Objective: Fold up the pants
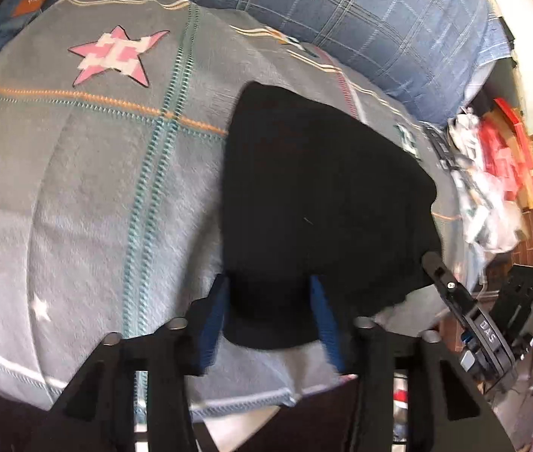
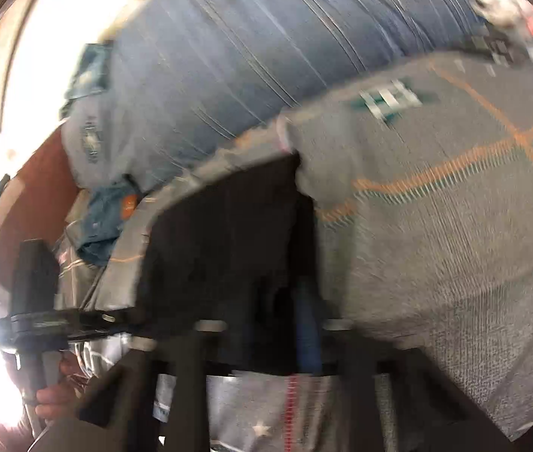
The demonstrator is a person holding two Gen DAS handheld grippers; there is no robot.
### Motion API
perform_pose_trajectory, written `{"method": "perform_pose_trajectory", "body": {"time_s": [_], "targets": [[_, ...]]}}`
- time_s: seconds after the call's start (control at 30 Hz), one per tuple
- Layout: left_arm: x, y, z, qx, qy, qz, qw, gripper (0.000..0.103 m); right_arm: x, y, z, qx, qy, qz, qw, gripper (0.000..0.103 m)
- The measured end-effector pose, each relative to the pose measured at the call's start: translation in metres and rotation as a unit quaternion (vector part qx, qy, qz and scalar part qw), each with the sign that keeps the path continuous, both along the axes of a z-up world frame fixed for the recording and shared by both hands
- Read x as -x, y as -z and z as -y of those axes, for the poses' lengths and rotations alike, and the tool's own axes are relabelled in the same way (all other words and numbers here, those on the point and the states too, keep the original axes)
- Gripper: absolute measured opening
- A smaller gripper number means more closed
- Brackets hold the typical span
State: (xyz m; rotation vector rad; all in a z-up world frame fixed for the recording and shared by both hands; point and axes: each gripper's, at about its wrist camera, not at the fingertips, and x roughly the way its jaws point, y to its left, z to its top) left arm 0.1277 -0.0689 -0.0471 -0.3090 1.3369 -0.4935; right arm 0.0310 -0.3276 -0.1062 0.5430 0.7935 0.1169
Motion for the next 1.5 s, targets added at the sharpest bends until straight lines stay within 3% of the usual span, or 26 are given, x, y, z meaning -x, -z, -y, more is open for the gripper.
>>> {"method": "perform_pose_trajectory", "body": {"time_s": [0.1, 0.2, 0.3, 0.43, 0.6, 0.67, 0.9, 0.93, 1.0, 1.03, 1.07, 1.1, 1.17, 1.27, 1.4, 1.47, 1.5], "targets": [[0.008, -0.003, 0.003, -0.035, 0.015, 0.044, 0.9983, 0.041, 0.018, -0.018, -0.018, 0.049, -0.013, 0.033, 0.998, 0.013], [0.01, 0.01, 0.003, -0.038, 0.018, 0.045, 0.9981, 0.044, 0.015, 0.012, -0.025, 0.09, -0.015, -0.019, 0.996, 0.013], [0.013, 0.009, -0.001, -0.033, 0.022, 0.049, 0.998, 0.044, 0.021, 0.017, -0.016, 0.052, -0.003, -0.009, 0.999, 0.014], [0.019, 0.002, -0.011, -0.022, 0.024, 0.041, 0.9986, 0.043, 0.021, 0.011, -0.016, 0.052, -0.001, -0.016, 0.999, 0.02], [0.008, -0.025, -0.027, -0.007, 0.007, 0.07, 0.9975, 0.044, 0.02, -0.009, 0.002, 0.015, 0.029, 0.016, 0.999, 0.027], [0.004, -0.027, -0.028, -0.005, -0.008, 0.071, 0.9974, 0.046, 0.011, -0.013, 0.008, -0.002, 0.042, 0.021, 0.999, 0.035], [-0.037, -0.031, 0.002, 0.005, -0.027, 0.054, 0.9982, 0.046, -0.037, -0.005, 0.01, -0.023, 0.063, 0.004, 0.998, 0.037], [-0.044, -0.029, 0.01, 0.003, -0.028, 0.054, 0.9982, 0.046, -0.041, -0.005, 0.009, -0.027, 0.057, 0.01, 0.998, 0.035], [-0.052, -0.023, 0.024, -0.018, -0.025, 0.061, 0.9977, 0.046, -0.049, -0.011, 0.005, -0.006, 0.034, 0.027, 0.999, 0.014], [-0.059, -0.015, 0.032, -0.043, -0.024, 0.067, 0.9966, 0.046, -0.053, -0.011, 0.005, 0.003, 0.029, 0.027, 0.999, 0.009], [-0.063, -0.006, 0.04, -0.075, -0.027, 0.071, 0.9942, 0.052, -0.056, -0.008, 0.006, 0.01, 0.032, 0.022, 0.999, 0.009], [-0.065, -0.001, 0.044, -0.083, -0.031, 0.073, 0.9934, 0.059, -0.063, 0.001, 0.009, 0.02, 0.036, 0.007, 0.999, 0.009], [-0.068, 0.003, 0.045, -0.074, -0.038, 0.068, 0.9942, 0.059, -0.071, 0.017, 0.018, 0.011, 0.044, -0.013, 0.999, 0.009], [-0.066, -0.003, 0.031, -0.04, -0.035, 0.048, 0.9975, 0.054, -0.062, 0.008, 0.028, -0.022, 0.055, -0.004, 0.998, 0.019], [-0.058, -0.005, 0.008, 0.0, -0.043, 0.035, 0.9984, 0.052, -0.033, 0.002, 0.035, -0.06, 0.053, 0.004, 0.997, 0.024], [-0.051, 0.001, 0.001, 0.024, -0.042, 0.015, 0.9987, 0.053, -0.022, 0.009, 0.034, -0.08, 0.051, -0.002, 0.995, 0.039], [-0.05, 0.005, 0.001, 0.031, -0.036, 0.008, 0.9988, 0.053, -0.018, 0.013, 0.032, -0.085, 0.047, -0.009, 0.995, 0.041]]}}
